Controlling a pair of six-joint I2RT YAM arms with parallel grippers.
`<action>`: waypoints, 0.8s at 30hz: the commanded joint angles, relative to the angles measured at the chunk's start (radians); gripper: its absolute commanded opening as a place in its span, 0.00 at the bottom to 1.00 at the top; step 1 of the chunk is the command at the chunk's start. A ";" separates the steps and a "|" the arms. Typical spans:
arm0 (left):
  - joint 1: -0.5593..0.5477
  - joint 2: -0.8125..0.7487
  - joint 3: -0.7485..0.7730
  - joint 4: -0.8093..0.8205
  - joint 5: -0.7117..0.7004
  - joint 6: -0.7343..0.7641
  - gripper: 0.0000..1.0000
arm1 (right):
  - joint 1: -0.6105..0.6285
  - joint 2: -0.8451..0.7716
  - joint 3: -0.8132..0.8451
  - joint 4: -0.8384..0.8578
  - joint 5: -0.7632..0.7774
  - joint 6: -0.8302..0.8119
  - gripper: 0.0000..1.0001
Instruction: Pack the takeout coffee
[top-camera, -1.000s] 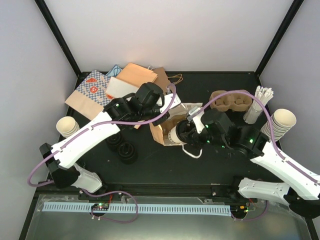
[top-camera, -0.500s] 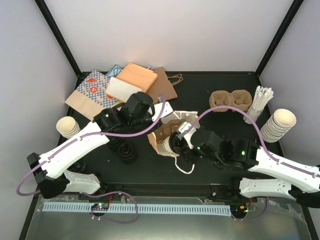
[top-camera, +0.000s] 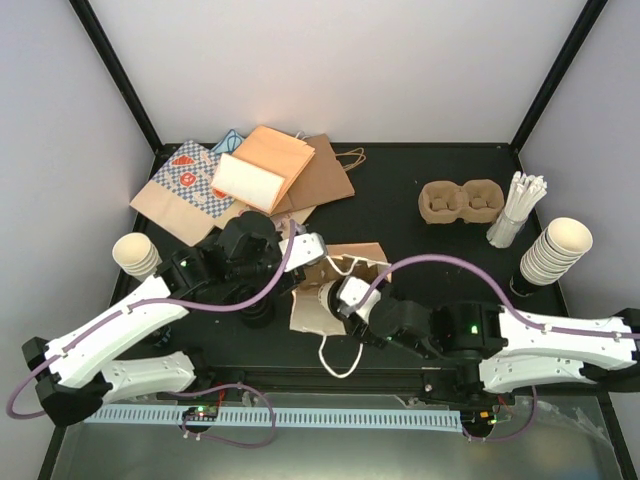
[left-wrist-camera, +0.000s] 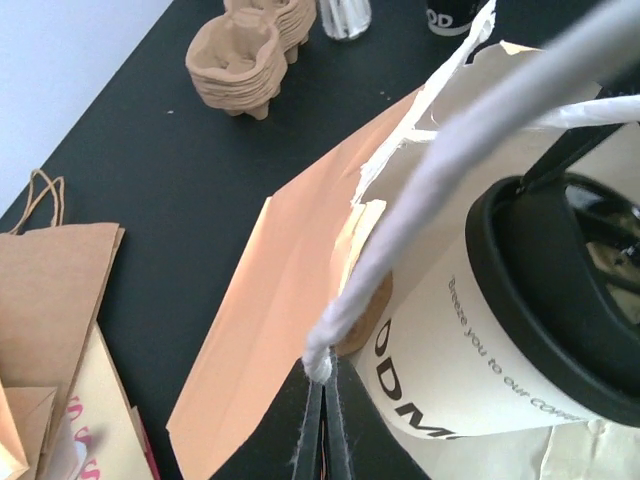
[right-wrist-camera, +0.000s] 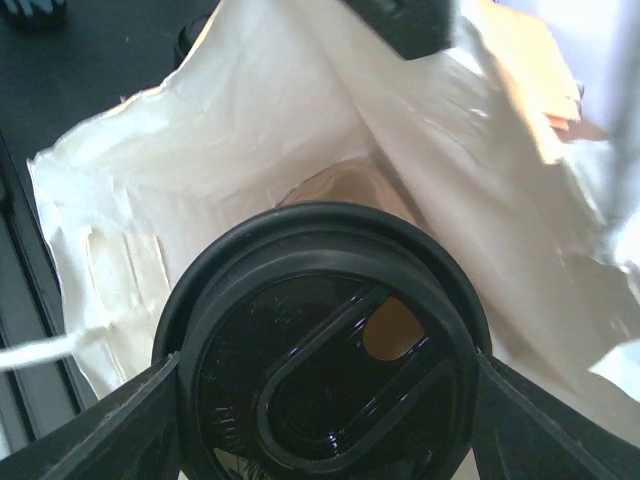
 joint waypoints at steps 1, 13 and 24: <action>-0.011 -0.049 -0.035 0.068 0.077 -0.032 0.02 | 0.081 0.026 -0.041 0.070 0.169 -0.136 0.65; -0.043 -0.056 -0.063 0.049 0.092 -0.087 0.02 | 0.139 0.104 -0.067 0.102 0.300 -0.355 0.65; -0.072 -0.061 -0.061 0.052 0.070 -0.119 0.02 | 0.142 0.123 -0.091 0.164 0.270 -0.510 0.64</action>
